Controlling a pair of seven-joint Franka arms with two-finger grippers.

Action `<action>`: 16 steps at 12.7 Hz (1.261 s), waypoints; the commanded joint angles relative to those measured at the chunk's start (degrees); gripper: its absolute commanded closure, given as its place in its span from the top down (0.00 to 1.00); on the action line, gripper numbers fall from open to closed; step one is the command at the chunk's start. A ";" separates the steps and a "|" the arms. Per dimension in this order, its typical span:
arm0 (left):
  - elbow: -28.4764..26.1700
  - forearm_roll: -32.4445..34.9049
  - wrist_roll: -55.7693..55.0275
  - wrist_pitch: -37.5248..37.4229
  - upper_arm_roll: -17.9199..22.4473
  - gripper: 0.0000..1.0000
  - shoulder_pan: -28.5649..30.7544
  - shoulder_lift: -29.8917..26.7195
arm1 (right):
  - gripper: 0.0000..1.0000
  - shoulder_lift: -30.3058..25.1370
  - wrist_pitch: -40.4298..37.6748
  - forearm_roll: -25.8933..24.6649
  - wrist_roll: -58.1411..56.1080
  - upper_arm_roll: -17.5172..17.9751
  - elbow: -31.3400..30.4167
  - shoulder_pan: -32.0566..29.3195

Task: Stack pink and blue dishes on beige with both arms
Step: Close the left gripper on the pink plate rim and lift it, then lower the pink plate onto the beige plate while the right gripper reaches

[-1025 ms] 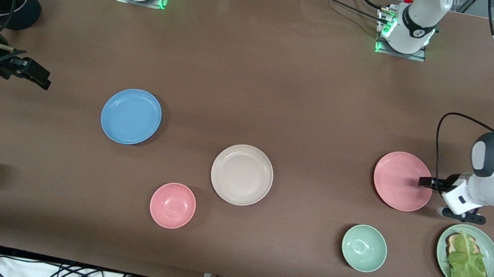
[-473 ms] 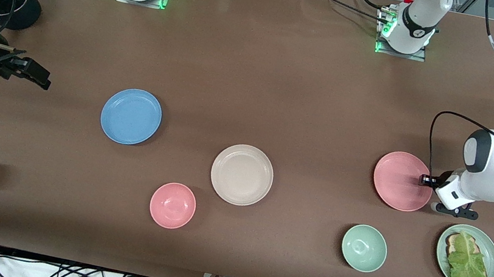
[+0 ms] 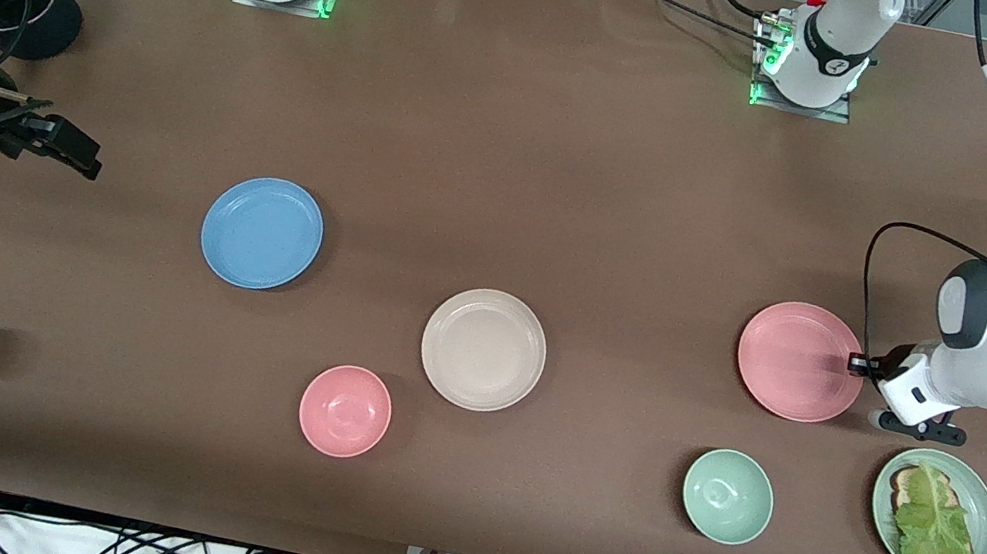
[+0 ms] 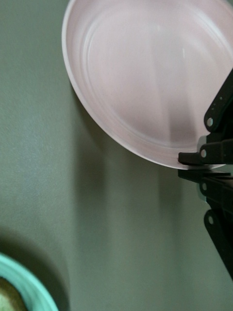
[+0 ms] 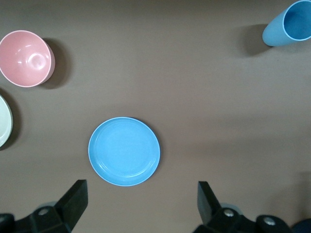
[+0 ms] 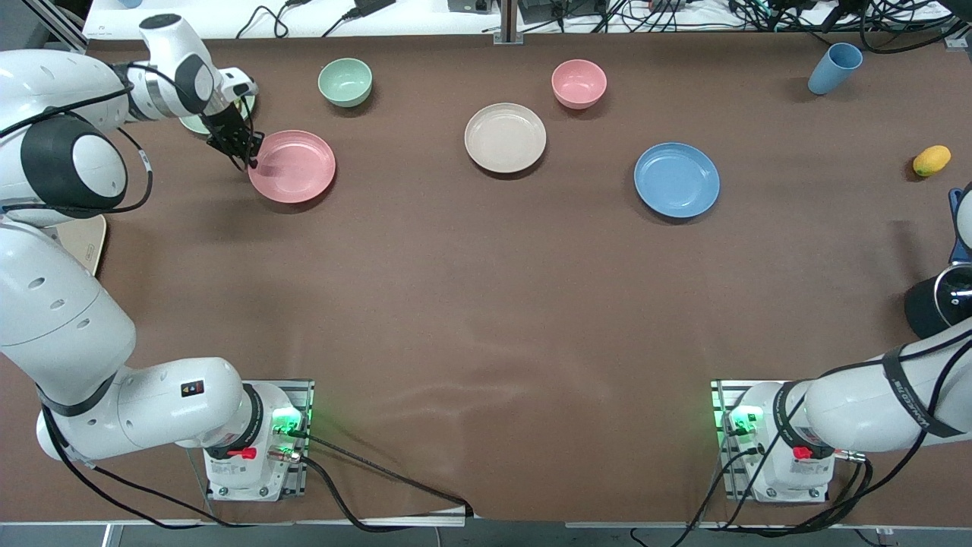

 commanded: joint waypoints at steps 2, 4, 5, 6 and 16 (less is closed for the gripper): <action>9.95 0.08 -8.70 -14.18 -4.61 0.00 -0.50 -0.51 | 1.00 0.11 -0.29 -0.15 0.40 0.17 0.88 -0.58; 13.47 0.07 -15.62 -19.04 -8.38 0.00 -0.50 -0.59 | 1.00 0.11 -0.12 -0.41 0.49 0.17 0.96 -0.59; 14.18 0.07 -19.31 -19.31 -10.75 0.00 -0.50 -0.51 | 1.00 0.11 -0.03 -0.50 0.49 0.17 0.96 -0.67; 14.45 -0.01 -24.22 -19.32 -13.56 0.00 -0.59 -0.51 | 1.00 0.20 -0.03 -0.50 0.40 0.17 0.96 -0.67; 24.82 -3.44 -49.03 -12.39 -17.28 0.00 -20.26 10.56 | 1.00 4.06 4.02 0.03 -4.96 0.26 0.18 0.29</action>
